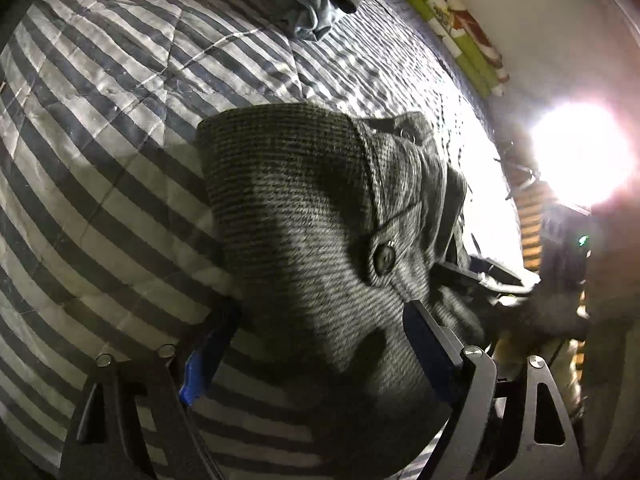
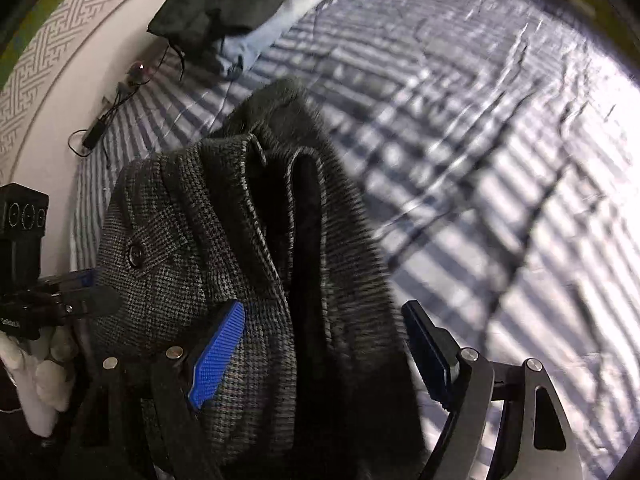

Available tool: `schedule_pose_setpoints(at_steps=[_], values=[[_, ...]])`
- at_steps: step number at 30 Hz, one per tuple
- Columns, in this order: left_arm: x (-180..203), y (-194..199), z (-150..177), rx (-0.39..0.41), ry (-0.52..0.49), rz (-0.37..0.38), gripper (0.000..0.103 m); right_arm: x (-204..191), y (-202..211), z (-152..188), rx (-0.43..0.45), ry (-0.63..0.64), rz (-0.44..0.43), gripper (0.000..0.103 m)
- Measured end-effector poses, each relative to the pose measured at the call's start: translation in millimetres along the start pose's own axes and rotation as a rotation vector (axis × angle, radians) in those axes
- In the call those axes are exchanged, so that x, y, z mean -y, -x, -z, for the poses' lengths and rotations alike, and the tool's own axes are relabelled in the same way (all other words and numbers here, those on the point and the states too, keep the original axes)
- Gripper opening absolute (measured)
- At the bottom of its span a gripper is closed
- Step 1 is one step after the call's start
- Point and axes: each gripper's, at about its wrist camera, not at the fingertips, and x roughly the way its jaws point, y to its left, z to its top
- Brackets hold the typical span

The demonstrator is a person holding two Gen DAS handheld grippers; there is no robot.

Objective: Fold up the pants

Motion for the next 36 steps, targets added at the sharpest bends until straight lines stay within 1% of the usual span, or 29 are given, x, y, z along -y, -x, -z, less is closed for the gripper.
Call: schedule_pose_setpoints(at_steps=[1,2,3,4,5,6,7,10,12,17,21,23,26,29,32,34,36], values=[[0,-1,0,0.006,0.003,0.003,0.065,0,-1,1,0.009,0.000,-0.005,0.075],[0,-4,0,-0.003,0.002,0.002,0.054,-1,0,2,0.019,0.001,-0.017,0.070],[0,-8,0,-0.015,0.005,0.009,0.049,1,2,3,0.019,-0.014,-0.045,0.061],[0,-8,2,-0.006,0.008,0.015,0.045,4,3,4,0.019,-0.035,-0.071,0.047],[2,-9,3,0.007,-0.002,0.016,0.042,8,5,5,0.018,-0.066,-0.107,0.040],[3,-8,5,0.014,-0.013,0.014,0.036,10,6,7,0.021,-0.081,-0.116,0.028],[6,-6,6,0.025,-0.026,0.013,0.030,10,8,9,0.029,-0.089,-0.109,0.023],[12,-2,8,0.035,-0.055,0.031,0.023,1,18,16,0.054,-0.079,-0.066,0.018],[14,3,7,0.043,-0.092,0.032,0.021,-5,26,21,0.079,-0.085,-0.048,0.016],[22,23,6,0.057,-0.138,0.051,0.020,-19,60,35,0.170,-0.128,-0.028,0.015],[39,46,3,0.109,-0.206,0.050,0.019,-35,89,45,0.239,-0.149,-0.015,0.015],[47,60,-4,0.124,-0.241,0.058,0.019,-42,103,47,0.274,-0.151,-0.011,0.015],[61,85,-22,0.156,-0.308,0.056,0.019,-51,123,45,0.336,-0.180,-0.022,0.015],[77,110,-42,0.202,-0.375,0.041,0.019,-62,140,34,0.401,-0.187,-0.021,0.014],[91,137,-74,0.253,-0.432,0.022,0.019,-71,152,13,0.461,-0.200,-0.033,0.014],[102,154,-98,0.300,-0.477,-0.010,0.019,-73,160,-5,0.502,-0.218,-0.055,0.014],[105,174,-131,0.326,-0.497,-0.027,0.019,-78,166,-28,0.545,-0.233,-0.071,0.014]])
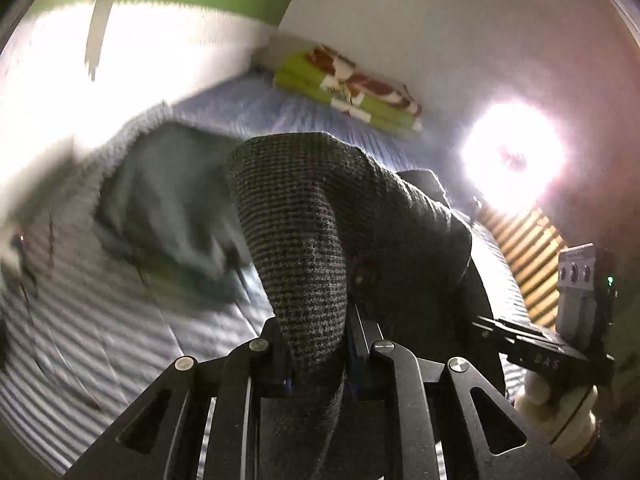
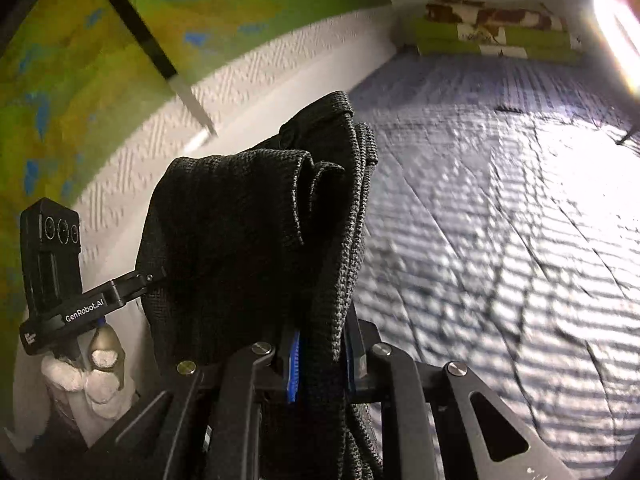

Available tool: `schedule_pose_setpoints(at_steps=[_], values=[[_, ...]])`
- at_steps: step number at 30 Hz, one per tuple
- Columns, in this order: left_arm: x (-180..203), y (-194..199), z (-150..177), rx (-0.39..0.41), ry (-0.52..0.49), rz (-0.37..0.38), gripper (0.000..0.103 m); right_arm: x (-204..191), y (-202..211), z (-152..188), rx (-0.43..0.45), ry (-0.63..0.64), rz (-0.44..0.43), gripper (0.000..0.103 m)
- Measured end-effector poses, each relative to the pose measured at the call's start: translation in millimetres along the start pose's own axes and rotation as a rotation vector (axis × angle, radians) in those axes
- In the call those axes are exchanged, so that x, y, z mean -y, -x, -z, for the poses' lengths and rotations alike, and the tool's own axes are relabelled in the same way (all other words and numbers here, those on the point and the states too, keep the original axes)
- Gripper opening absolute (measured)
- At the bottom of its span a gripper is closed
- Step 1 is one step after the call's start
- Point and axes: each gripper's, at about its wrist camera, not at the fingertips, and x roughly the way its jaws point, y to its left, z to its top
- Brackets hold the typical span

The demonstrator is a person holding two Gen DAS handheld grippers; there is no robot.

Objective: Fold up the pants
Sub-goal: 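Carry the lifted jacket bundle with both tools toward the clothing stack by the wall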

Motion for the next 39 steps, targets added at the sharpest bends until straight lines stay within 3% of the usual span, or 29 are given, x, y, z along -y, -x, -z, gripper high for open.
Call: schedule_pose_setpoints(at_steps=[5,11,18,24,26,27,29,31,32,36,39], values=[[-34,4,-79,0.029,0.003,-0.027,0.019,-18,-32,-49,0.064,-0.063,-0.073,0.014],[-79,-17,-158,0.028,-0.023,-0.072,0.019,-36,-86,-95,0.118,-0.089,-0.092,0.014],[-131,-65,-213,0.011,-0.051,-0.129,0.019,-29,-161,-128,0.130,-0.153,-0.108,0.014],[-188,-144,-231,-0.046,-0.020,-0.139,0.019,-6,-224,-132,0.111,-0.262,-0.130,0.014],[-206,-179,-227,-0.087,-0.025,-0.203,0.031,-1,-247,-130,0.099,-0.270,-0.088,0.015],[-219,-200,-223,-0.114,-0.019,-0.293,0.041,5,-263,-129,0.074,-0.279,-0.057,0.015],[-237,-218,-218,-0.134,0.025,-0.367,0.051,12,-283,-124,0.027,-0.296,0.006,0.017],[-253,-212,-212,-0.084,0.119,-0.307,0.059,15,-290,-119,0.041,-0.288,0.043,0.024],[-257,-207,-212,-0.052,0.136,-0.312,0.060,16,-291,-118,0.046,-0.285,0.049,0.025],[-250,-184,-209,0.018,0.045,-0.406,0.060,10,-286,-122,0.029,-0.232,0.074,0.026],[-242,-156,-199,0.059,0.041,-0.377,0.058,4,-269,-120,0.048,-0.207,0.105,0.026]])
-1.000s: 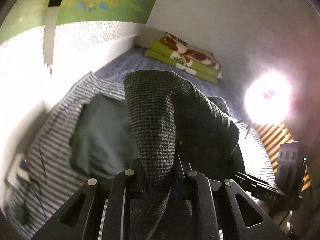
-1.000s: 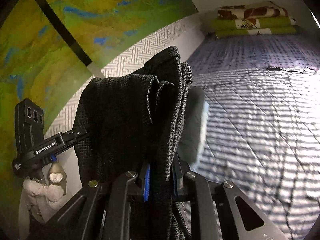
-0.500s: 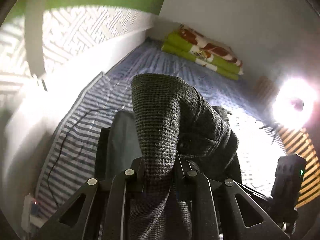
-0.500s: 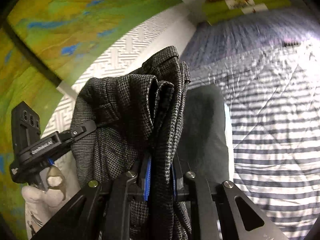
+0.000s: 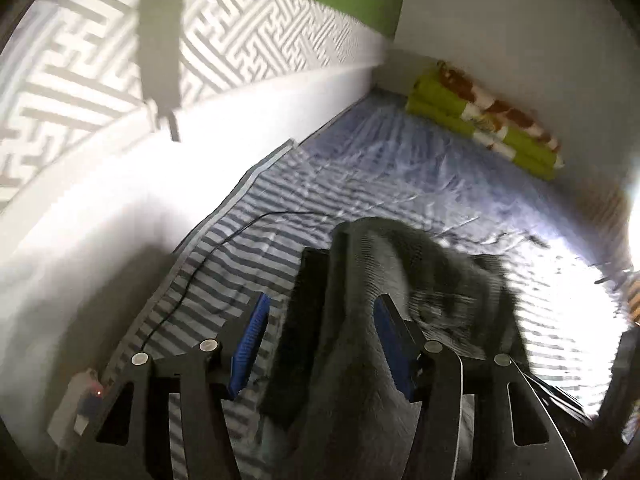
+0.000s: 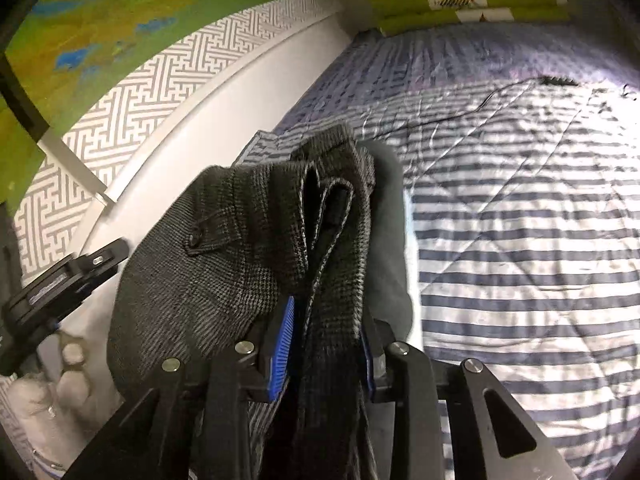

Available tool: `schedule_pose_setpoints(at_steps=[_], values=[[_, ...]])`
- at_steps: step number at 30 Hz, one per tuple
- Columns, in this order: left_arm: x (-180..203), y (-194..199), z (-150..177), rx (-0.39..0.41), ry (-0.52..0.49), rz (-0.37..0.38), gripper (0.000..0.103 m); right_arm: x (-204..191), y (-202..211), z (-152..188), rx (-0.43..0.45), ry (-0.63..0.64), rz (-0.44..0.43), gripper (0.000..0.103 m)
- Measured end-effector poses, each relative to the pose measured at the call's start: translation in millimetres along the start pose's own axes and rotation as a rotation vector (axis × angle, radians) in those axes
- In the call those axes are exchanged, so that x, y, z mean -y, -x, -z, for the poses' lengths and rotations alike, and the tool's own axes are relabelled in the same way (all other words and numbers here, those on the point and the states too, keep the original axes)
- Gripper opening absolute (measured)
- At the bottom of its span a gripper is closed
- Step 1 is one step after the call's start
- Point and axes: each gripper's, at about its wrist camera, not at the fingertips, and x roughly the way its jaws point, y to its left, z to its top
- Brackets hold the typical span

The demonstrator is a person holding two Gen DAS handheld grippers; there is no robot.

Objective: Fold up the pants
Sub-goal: 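Carry the lifted jacket bundle with both tools toward the clothing stack by the wall, then lower the jacket bundle onto the clothing stack and open both tools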

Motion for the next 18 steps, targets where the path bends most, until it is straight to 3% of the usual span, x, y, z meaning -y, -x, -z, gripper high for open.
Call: schedule_pose_setpoints(at_steps=[3,7,11,14,18], values=[[5,27,17,0.016,-0.021,0.034,0.058,-5,26,5,0.044,0.027,0.011,0.027],[25,25,46,-0.058,-0.116,0.039,0.058,-21,52,23,0.051,0.112,-0.003,0.028],[33,17,76,-0.107,-0.100,-0.002,0.060,-38,57,45,-0.020,0.216,-0.038,0.028],[22,5,86,-0.170,-0.055,-0.015,0.066,-43,40,66,-0.138,0.286,0.041,0.028],[14,22,98,-0.191,-0.046,-0.037,0.066,-41,52,89,-0.189,0.311,0.064,0.028]])
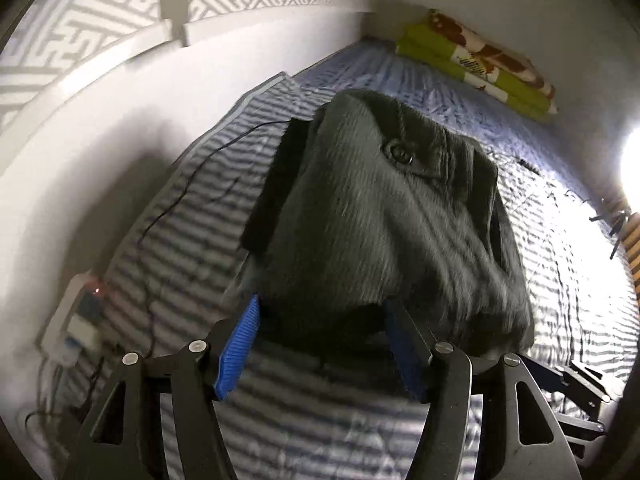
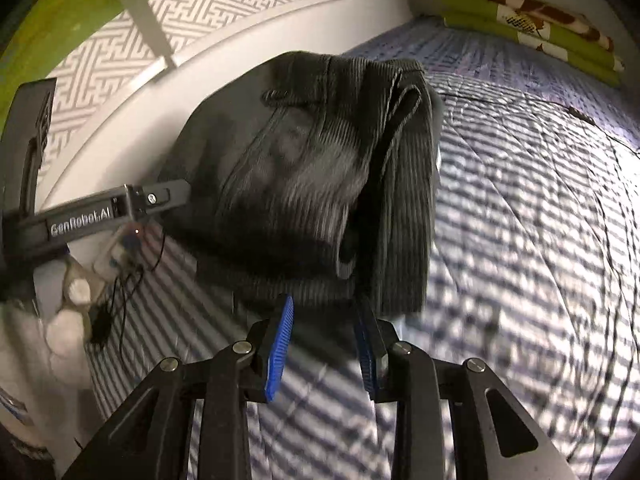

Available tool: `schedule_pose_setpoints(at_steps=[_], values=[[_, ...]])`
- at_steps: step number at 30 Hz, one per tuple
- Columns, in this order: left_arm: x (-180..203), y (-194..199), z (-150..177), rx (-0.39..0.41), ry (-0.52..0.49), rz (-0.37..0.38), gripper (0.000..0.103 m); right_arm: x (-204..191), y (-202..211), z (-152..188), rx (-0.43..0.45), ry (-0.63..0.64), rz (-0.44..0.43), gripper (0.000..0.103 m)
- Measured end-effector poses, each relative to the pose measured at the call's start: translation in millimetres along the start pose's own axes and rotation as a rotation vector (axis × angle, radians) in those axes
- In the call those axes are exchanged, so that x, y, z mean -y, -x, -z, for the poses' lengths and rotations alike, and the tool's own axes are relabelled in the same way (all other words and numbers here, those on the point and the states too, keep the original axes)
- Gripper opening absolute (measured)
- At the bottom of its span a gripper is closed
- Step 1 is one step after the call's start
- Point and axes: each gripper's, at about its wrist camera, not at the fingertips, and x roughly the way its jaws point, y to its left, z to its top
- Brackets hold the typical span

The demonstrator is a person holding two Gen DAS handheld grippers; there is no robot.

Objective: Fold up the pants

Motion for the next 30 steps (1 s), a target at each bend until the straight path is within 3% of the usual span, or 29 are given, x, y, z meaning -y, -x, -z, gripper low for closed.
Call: schedule_pose_setpoints(at_steps=[8,17,24,30], values=[[18,78,83,0.028,-0.040,0.029,0.066,3,72,62,0.030,0.000,0.025,0.028],[72,195,157,0.145,-0.074,0.053,0.070,5,166,120,0.101,-0.001,0.039,0.028],[117,279,219,0.275,-0.136,0.049,0.080,3,236,165,0.189,0.010,0.062,0.040],[142,316,266,0.292,-0.145,0.083,0.082,6,275,208,0.240,0.013,0.111,0.053]])
